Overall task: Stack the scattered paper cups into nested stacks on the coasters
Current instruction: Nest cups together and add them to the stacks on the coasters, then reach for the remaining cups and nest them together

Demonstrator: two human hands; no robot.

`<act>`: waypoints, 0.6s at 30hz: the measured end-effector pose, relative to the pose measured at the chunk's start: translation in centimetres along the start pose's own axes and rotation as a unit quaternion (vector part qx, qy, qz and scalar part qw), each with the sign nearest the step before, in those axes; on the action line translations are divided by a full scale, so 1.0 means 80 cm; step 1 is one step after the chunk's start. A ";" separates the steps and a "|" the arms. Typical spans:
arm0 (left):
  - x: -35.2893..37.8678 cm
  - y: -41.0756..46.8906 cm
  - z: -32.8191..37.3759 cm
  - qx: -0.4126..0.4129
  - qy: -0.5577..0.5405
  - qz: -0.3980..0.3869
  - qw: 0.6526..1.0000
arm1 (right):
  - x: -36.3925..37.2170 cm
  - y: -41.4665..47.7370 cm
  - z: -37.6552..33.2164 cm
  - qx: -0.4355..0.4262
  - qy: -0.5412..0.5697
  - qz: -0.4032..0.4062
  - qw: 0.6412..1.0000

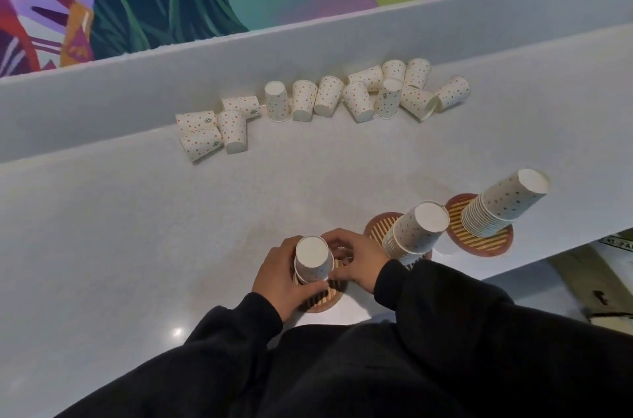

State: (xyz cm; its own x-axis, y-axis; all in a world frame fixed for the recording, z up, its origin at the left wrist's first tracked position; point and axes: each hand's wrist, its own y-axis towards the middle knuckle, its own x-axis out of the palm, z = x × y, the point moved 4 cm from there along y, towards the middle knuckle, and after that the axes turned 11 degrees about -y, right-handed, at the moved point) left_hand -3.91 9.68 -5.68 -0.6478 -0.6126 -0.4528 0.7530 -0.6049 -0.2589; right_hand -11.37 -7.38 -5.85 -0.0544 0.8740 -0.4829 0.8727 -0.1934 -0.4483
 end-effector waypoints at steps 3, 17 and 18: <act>0.007 0.001 -0.009 0.000 0.014 -0.005 1.000 | 0.006 -0.002 0.011 -0.001 -0.006 0.008 1.000; 0.008 -0.002 -0.019 0.019 0.027 -0.014 0.999 | 0.023 -0.005 0.005 -0.016 -0.183 0.021 0.983; 0.008 -0.002 -0.018 0.020 0.025 -0.016 0.999 | 0.023 -0.006 0.004 -0.018 -0.185 0.023 0.982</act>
State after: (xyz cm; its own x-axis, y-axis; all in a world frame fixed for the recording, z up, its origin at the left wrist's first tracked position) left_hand -4.24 10.11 -7.15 -0.6647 -0.5663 -0.4873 0.7255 -0.6451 -0.2399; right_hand -12.01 -5.86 -6.77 -0.1817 0.6416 -0.7452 0.8947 -0.2066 -0.3961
